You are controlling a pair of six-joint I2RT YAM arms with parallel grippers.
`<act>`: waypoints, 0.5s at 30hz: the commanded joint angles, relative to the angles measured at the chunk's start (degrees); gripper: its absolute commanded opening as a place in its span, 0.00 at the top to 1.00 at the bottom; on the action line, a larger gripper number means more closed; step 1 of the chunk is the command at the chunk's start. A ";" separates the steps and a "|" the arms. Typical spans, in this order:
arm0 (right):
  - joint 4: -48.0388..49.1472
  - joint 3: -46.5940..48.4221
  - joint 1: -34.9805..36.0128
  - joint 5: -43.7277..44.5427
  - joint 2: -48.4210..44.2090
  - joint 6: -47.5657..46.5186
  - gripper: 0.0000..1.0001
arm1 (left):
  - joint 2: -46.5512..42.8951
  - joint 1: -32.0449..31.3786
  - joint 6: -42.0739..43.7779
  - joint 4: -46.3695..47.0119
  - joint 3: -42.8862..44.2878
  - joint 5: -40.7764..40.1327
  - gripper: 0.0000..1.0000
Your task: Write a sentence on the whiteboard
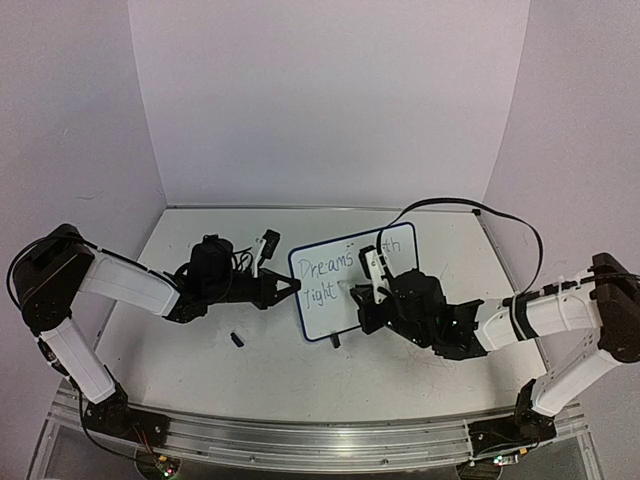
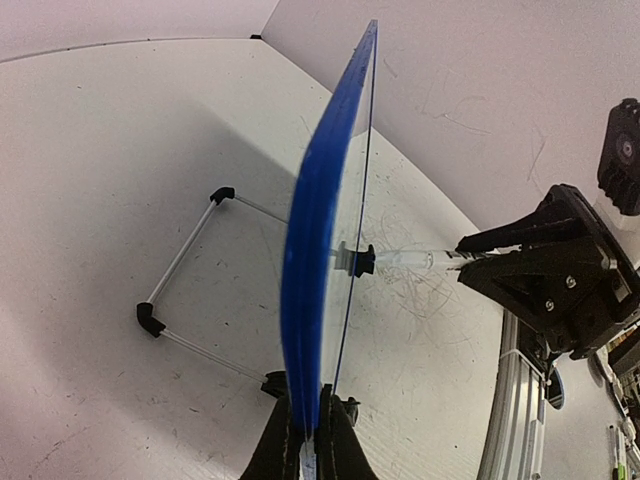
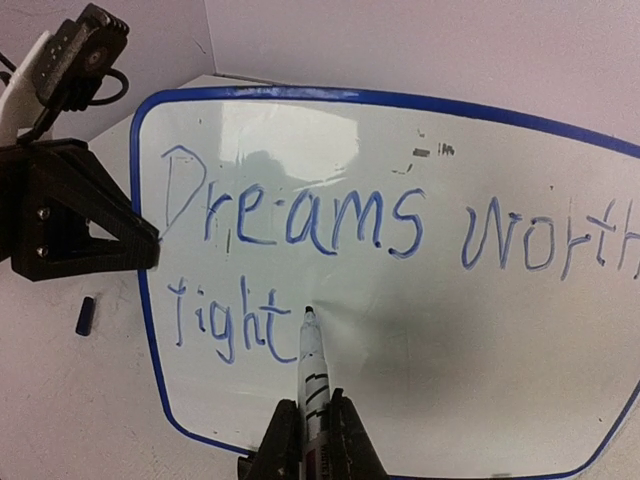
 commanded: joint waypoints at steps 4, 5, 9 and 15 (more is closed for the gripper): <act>2.92 2.45 -0.20 -0.60 1.10 -0.32 1.00 | -2.11 0.22 1.81 -0.50 -0.48 -1.95 1.00; 2.97 2.50 -0.20 -0.59 1.16 -0.32 1.00 | -2.15 0.21 1.81 -0.50 -0.52 -1.95 1.00; 3.26 2.72 -0.22 -0.68 1.21 -0.38 1.00 | -2.24 0.24 1.96 -0.59 -0.48 -1.96 1.00; 1.79 3.78 -0.18 1.47 3.32 -0.04 1.00 | -2.23 0.21 1.90 -0.62 -0.48 -1.95 1.00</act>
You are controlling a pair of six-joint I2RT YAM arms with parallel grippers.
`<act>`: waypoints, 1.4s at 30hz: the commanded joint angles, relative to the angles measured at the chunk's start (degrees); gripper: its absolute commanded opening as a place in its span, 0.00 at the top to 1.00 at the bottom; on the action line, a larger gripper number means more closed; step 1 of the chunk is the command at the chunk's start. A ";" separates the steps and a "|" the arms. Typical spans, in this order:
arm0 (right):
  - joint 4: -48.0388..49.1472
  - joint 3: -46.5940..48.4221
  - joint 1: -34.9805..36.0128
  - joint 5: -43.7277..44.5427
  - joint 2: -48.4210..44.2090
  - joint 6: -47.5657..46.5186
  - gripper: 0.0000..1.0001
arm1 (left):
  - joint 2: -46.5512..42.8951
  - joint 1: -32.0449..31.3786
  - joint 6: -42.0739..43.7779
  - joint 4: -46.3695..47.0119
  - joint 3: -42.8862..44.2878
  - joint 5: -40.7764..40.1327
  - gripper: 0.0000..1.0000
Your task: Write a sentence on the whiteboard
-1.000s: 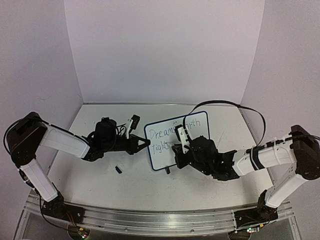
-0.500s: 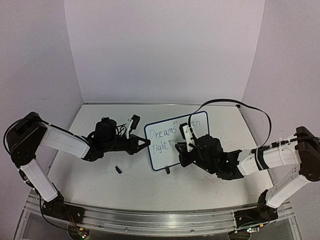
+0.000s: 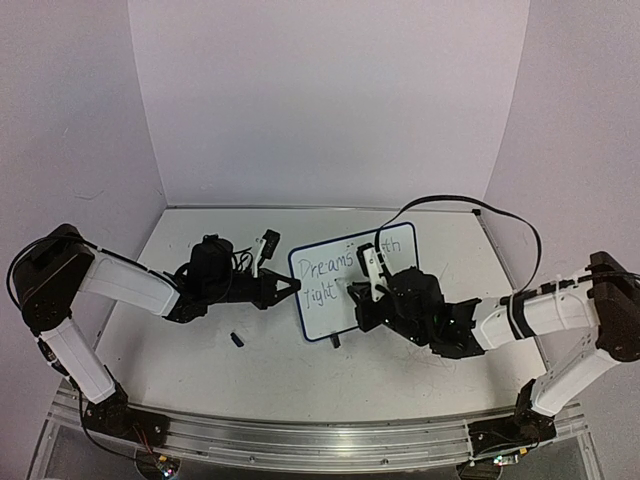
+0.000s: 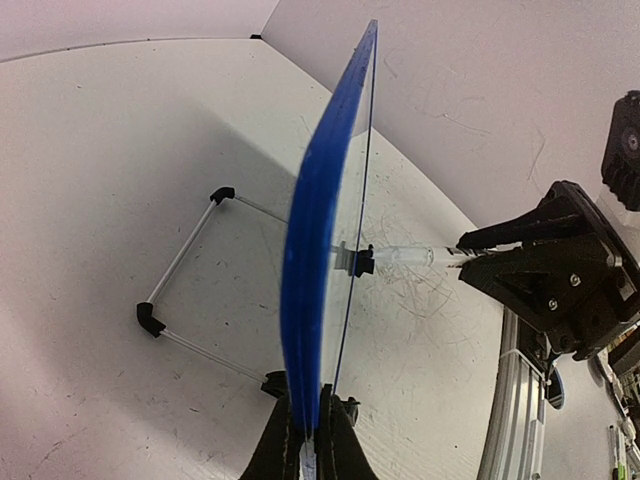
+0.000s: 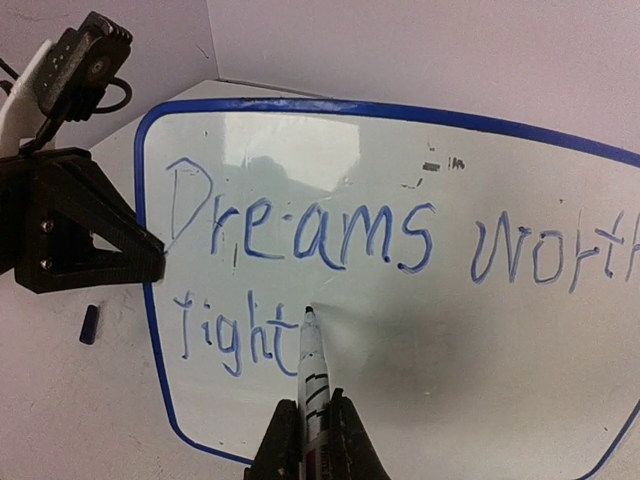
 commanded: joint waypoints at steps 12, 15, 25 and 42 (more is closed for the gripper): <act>-0.87 0.67 -0.21 1.19 -2.21 0.94 1.00 | -1.93 0.24 1.90 -0.60 -0.04 -1.77 1.00; -0.83 -0.27 -0.21 -0.11 -2.60 1.21 1.00 | -1.99 0.21 1.90 -0.58 0.07 -1.85 1.00; -0.34 0.36 -0.25 -0.77 -0.39 1.18 1.00 | -1.94 0.20 1.90 -0.79 0.32 -1.73 1.00; -1.59 -0.06 -0.15 0.70 1.22 2.10 1.00 | -2.12 0.21 2.25 -0.84 0.00 -1.87 1.00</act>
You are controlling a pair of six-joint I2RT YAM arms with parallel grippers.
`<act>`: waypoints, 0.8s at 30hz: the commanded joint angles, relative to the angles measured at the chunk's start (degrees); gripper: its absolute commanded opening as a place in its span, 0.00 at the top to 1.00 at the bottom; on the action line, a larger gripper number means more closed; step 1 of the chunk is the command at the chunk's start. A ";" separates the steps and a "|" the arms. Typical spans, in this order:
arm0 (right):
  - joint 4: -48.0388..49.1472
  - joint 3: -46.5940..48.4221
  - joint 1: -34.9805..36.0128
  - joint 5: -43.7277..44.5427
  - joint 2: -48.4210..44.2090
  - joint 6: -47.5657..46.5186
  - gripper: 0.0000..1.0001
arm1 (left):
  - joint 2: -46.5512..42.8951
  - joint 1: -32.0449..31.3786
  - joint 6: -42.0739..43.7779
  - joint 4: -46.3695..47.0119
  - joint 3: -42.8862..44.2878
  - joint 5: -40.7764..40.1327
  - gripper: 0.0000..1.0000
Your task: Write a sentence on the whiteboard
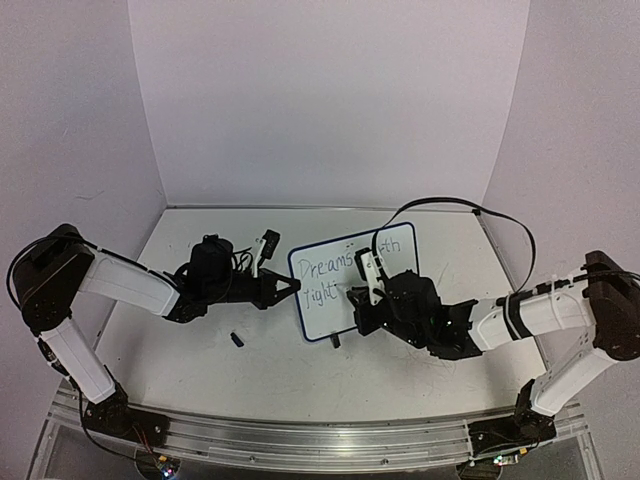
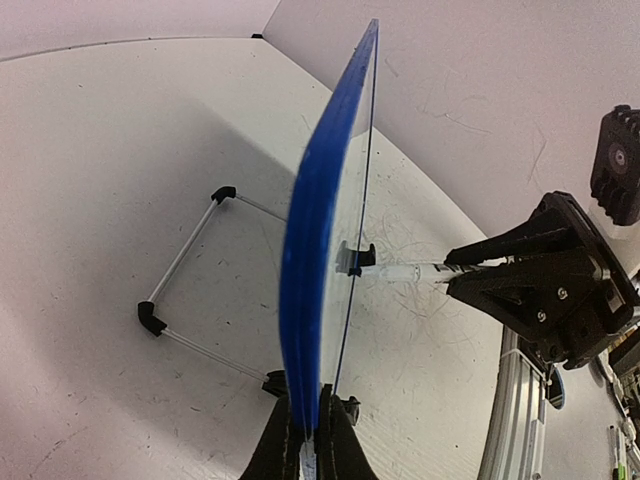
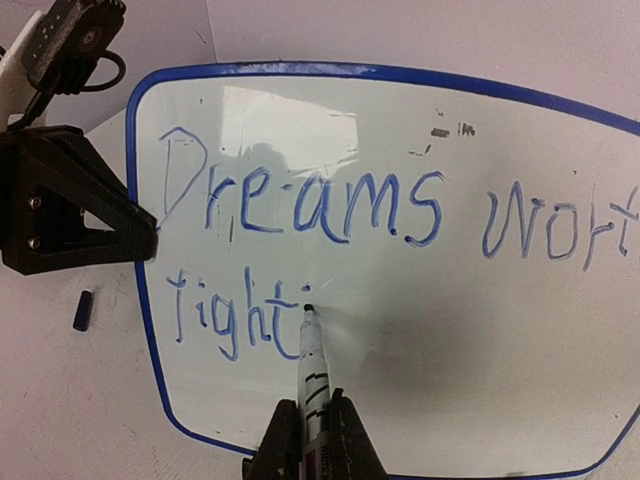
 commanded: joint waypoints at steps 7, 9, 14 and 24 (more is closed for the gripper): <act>-1.28 -1.94 -0.11 -0.12 -1.17 2.42 1.00 | -2.02 0.21 2.16 -0.70 0.14 -1.82 1.00; -1.37 -2.15 -0.01 -0.36 -1.21 2.74 1.00 | -2.07 0.22 2.16 -0.70 0.16 -1.82 1.00; -1.39 -2.10 0.00 -0.26 -1.84 2.81 1.00 | -2.00 0.21 1.99 -0.70 0.16 -1.79 1.00; 0.52 -0.64 -0.22 0.01 -4.16 1.94 1.00 | -1.95 0.21 1.99 -0.70 0.30 -1.72 1.00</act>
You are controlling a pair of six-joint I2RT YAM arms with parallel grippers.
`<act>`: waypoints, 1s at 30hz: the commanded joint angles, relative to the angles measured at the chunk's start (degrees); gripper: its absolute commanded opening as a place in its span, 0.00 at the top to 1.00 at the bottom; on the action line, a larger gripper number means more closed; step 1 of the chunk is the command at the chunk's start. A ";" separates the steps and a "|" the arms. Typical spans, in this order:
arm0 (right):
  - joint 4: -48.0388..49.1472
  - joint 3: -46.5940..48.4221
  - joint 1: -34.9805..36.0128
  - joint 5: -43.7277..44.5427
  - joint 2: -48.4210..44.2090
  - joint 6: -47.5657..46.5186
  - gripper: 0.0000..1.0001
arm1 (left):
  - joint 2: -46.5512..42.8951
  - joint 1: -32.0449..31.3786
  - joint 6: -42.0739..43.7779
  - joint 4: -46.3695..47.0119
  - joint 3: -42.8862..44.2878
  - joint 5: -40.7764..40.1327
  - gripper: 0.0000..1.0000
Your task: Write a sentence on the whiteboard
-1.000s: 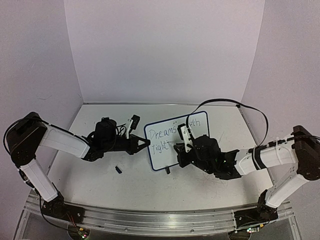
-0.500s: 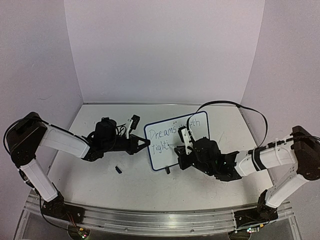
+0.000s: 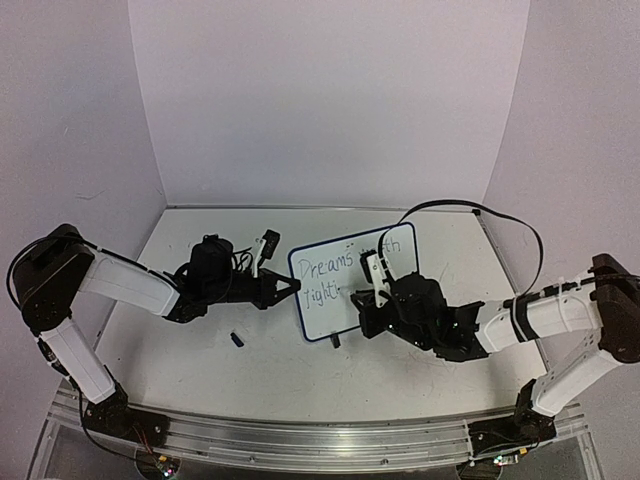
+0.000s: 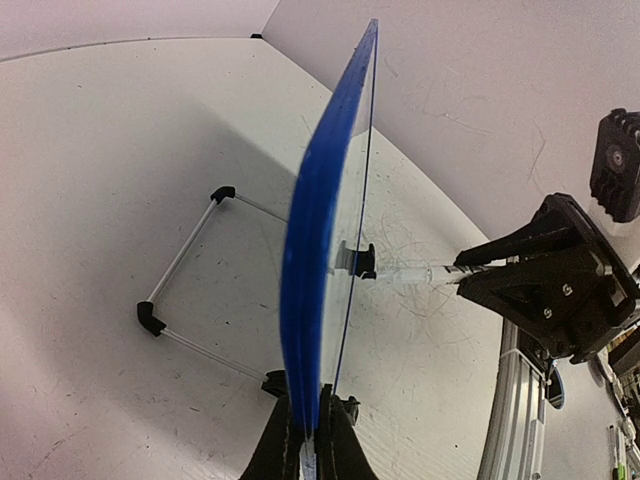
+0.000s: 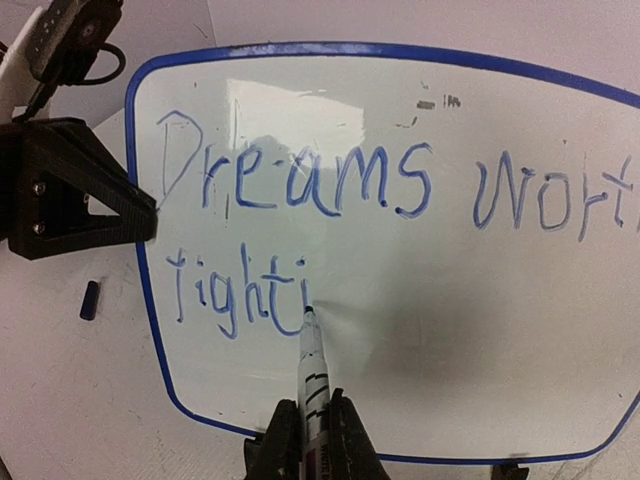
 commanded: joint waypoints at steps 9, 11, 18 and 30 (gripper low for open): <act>2.59 2.39 -0.43 1.86 0.21 -0.50 1.00 | -2.20 0.19 1.99 -0.83 -0.02 -1.84 1.00; 2.86 2.53 -0.52 1.74 0.43 -0.59 1.00 | -2.26 0.23 2.01 -0.78 -0.08 -1.93 1.00; 3.17 2.93 -0.79 1.79 1.09 -0.78 1.00 | -2.26 0.24 2.07 -0.80 -0.19 -1.86 1.00; 2.10 2.68 -0.96 2.59 1.96 -0.50 1.00 | -2.58 0.22 2.08 -0.79 -0.44 -2.00 1.00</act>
